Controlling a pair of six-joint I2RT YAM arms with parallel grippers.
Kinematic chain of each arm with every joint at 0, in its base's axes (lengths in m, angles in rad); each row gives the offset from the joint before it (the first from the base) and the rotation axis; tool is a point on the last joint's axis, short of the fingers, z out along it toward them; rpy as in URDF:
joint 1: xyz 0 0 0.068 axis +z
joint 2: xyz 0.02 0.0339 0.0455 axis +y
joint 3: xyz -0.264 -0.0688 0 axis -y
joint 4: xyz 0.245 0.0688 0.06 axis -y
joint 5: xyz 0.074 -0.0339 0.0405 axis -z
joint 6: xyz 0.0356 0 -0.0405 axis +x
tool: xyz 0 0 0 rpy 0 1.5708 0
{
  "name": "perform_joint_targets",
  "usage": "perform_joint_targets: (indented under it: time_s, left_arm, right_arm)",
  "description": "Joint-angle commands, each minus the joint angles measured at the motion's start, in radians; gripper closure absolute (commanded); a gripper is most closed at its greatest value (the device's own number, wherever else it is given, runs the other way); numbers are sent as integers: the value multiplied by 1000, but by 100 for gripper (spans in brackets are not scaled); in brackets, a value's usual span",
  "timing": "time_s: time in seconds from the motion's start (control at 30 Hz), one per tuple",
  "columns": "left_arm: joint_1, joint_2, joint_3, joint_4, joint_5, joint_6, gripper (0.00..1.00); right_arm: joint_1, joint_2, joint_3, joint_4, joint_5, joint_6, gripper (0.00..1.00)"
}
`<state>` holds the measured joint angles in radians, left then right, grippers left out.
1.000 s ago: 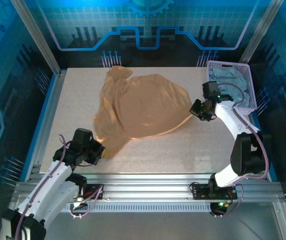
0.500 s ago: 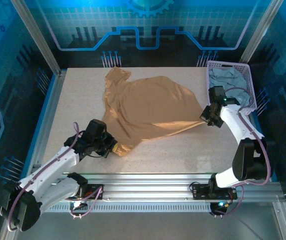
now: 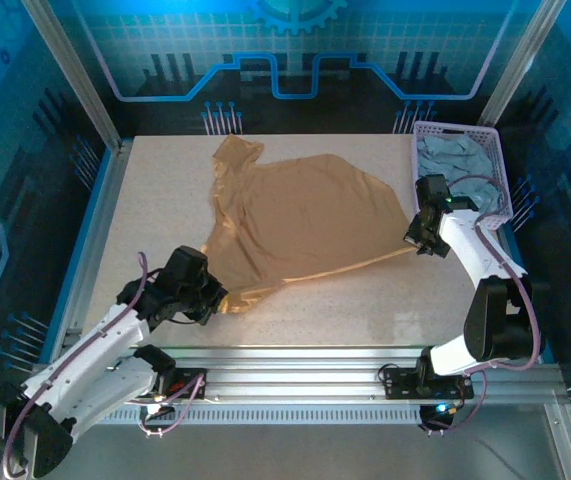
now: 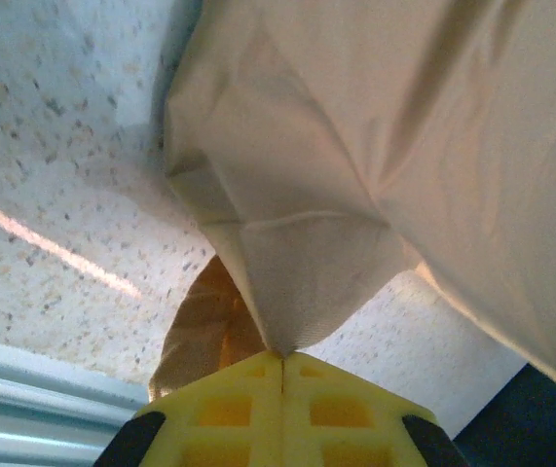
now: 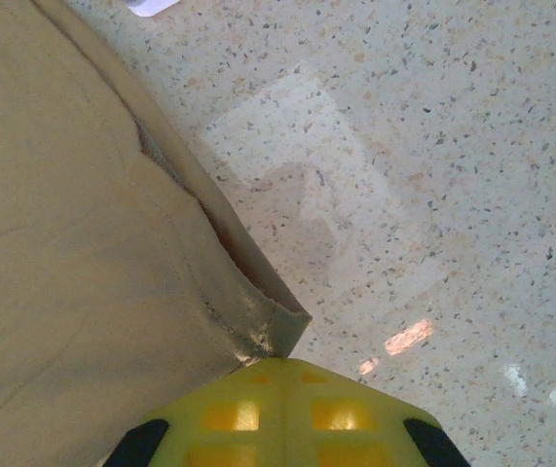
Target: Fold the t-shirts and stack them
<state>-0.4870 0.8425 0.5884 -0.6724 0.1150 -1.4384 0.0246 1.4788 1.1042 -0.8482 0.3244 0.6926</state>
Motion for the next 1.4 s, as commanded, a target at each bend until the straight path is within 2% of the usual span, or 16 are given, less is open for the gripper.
perform_joint_targets:
  time_s: [0.0,0.13,0.23,0.4,0.53,0.67,0.77,0.93,0.97,1.0,1.03,1.1,1.2,1.37]
  left_arm:
    - [-26,54,-29,105,150,29,100]
    - [-40,156,-27,131,242,112,100]
    - [-20,177,-10,94,185,148,100]
    - [133,228,15,68,101,226,100]
    - [279,344,88,100,99,367,100]
    - [375,517,216,80,85,521,100]
    - [407,621,300,68,41,596,100]
    - [412,749,376,52,-15,664,100]
    - [410,757,376,49,-15,663,94]
    - [404,754,376,35,-23,657,75]
    - [391,739,380,13,-44,651,63]
    - [342,682,396,-57,-117,653,54]
    - [252,554,383,-107,-134,591,55]
    - [136,468,246,11,40,253,56]
  right_arm:
    - [-16,15,23,-3,45,-23,100]
    - [-16,47,42,14,50,-30,100]
    - [-15,77,58,17,45,-24,100]
    - [7,108,71,43,-2,-31,100]
    - [42,141,78,64,-69,-44,100]
    - [77,162,68,77,-126,-33,100]
    - [101,172,55,77,-131,-20,100]
    - [112,172,19,80,-143,-4,100]
    - [111,169,16,79,-144,-5,100]
    - [112,164,13,78,-147,-8,100]
    - [112,158,11,77,-149,-11,100]
    - [112,144,8,74,-150,-16,100]
    - [114,125,3,71,-149,-24,100]
    - [113,112,-13,74,-148,-31,100]
